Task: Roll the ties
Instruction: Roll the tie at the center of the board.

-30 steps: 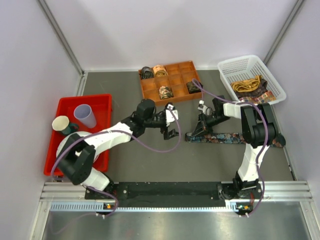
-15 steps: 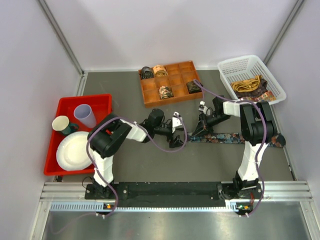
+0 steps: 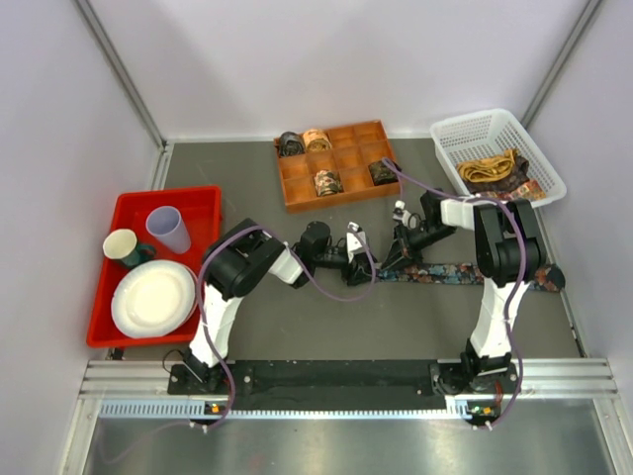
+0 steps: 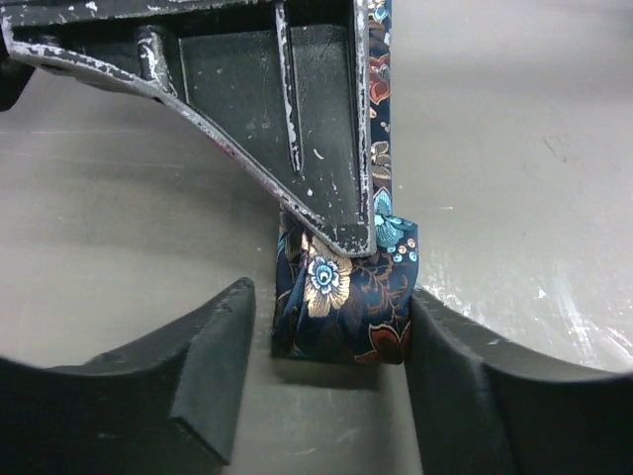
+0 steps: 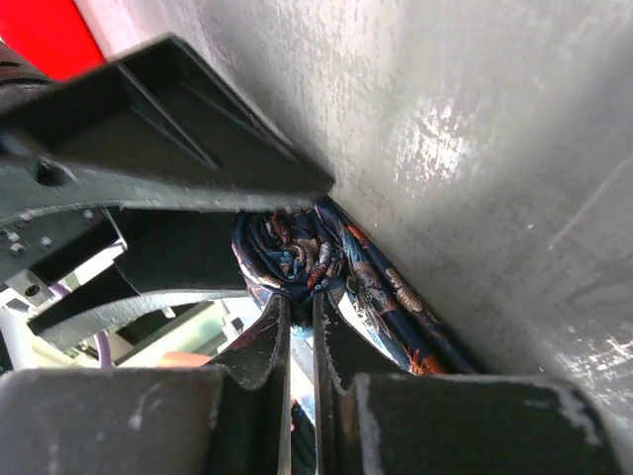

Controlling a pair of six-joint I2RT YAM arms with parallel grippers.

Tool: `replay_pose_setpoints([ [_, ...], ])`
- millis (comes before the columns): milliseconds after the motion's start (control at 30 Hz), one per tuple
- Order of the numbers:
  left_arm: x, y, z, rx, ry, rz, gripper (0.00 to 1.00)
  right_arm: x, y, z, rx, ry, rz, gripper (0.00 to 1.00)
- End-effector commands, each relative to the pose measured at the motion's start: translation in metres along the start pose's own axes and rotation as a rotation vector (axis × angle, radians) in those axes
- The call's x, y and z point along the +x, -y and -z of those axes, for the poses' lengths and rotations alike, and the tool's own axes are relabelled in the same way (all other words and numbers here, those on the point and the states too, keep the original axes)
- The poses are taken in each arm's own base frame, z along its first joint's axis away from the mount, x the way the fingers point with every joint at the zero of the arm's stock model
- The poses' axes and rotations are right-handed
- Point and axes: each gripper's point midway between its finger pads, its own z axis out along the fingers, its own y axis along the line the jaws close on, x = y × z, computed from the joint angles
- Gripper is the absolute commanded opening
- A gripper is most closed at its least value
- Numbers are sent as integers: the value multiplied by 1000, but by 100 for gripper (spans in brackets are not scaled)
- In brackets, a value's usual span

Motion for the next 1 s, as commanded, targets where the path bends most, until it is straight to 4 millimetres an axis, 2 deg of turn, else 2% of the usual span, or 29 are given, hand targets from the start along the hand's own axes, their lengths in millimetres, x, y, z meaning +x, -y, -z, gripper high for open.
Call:
replay_pose_setpoints([
  [0, -18, 1, -9, 18, 61, -67, 58, -1, 59, -16, 218, -21, 83, 0],
  [133, -10, 5, -14, 19, 0, -82, 51, -3, 58, -17, 205, -26, 78, 0],
  [167, -13, 6, -13, 20, 4, -93, 49, -3, 58, -18, 202, -26, 78, 0],
  [300, 0, 18, 0, 31, -74, -84, 38, -3, 51, -23, 159, -24, 95, 0],
  [333, -8, 19, 5, 24, -79, -109, 31, -2, 48, -26, 137, -24, 104, 0],
  [367, 6, 24, 12, 22, -148, -69, 26, -3, 45, -27, 125, -25, 105, 0],
  [400, 9, 24, 17, 19, -179, -91, 21, -2, 42, -29, 110, -28, 112, 0],
  [433, 5, 26, 22, 16, -205, -92, 15, -4, 36, -28, 83, -23, 115, 2],
  [467, 20, 30, 31, 0, -288, -45, 11, -4, 33, -27, 75, -20, 118, 7],
  [500, 22, 30, 34, 3, -325, -55, 8, -7, 27, -23, 64, -9, 129, 15],
  [533, 21, 32, 38, 2, -351, -54, 4, -7, 21, -19, 40, -3, 131, 18],
  [600, 29, 34, 46, -3, -429, -39, 2, -10, 5, -5, -12, 29, 137, 25],
  [667, 30, 36, 47, -9, -467, -40, 2, -8, -2, 4, -34, 39, 161, 30],
  [700, 36, 38, 52, -11, -510, -32, 1, -7, -6, 7, -48, 44, 177, 36],
  [800, 40, 36, 51, -35, -568, -38, 2, -2, -22, 13, -104, 55, 169, 37],
  [833, 47, 42, 52, -28, -606, -24, 2, 2, -25, 11, -121, 51, 170, 37],
  [967, 46, 37, 48, -63, -659, -14, 2, 7, -33, 0, -151, 29, 143, 34],
])
